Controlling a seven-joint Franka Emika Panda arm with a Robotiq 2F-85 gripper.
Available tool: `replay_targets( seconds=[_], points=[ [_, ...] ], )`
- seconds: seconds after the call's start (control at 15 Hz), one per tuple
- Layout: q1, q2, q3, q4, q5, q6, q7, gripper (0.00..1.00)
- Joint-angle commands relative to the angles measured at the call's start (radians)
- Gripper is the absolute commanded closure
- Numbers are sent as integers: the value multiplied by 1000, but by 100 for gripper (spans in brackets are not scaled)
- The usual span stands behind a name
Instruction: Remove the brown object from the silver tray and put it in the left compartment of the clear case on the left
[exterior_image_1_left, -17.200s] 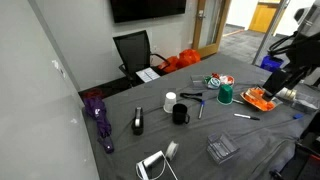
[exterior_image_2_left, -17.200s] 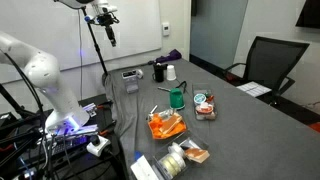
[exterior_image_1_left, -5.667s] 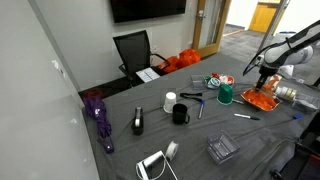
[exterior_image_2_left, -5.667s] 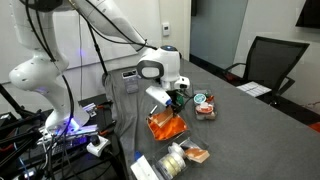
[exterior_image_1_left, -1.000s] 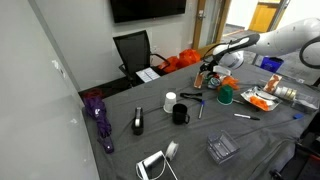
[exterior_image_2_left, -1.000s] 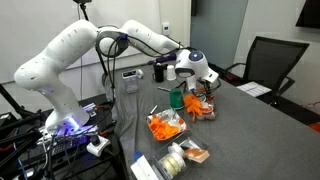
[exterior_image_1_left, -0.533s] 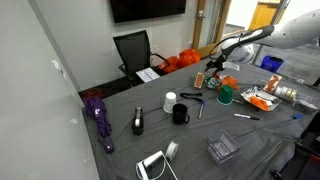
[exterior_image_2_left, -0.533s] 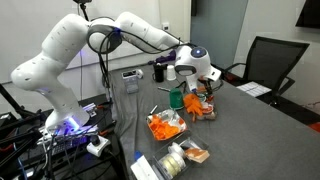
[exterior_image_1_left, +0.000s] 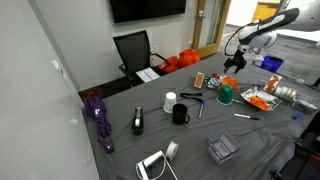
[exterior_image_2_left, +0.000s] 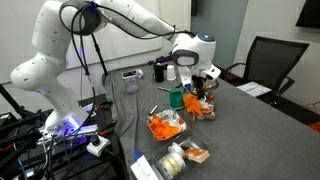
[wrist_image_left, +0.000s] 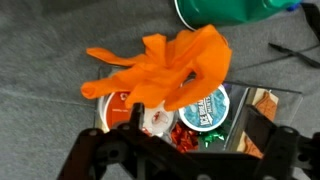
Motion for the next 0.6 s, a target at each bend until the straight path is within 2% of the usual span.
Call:
replay_targets(
  seconds=[0.0, 0.4, 0.53],
  points=[
    [40, -68, -57, -78, -64, -53, 46, 0],
    [74, -22, -59, -79, -41, -5, 143, 0],
    [80, -6, -49, -86, -15, 51, 163, 0]
  ],
)
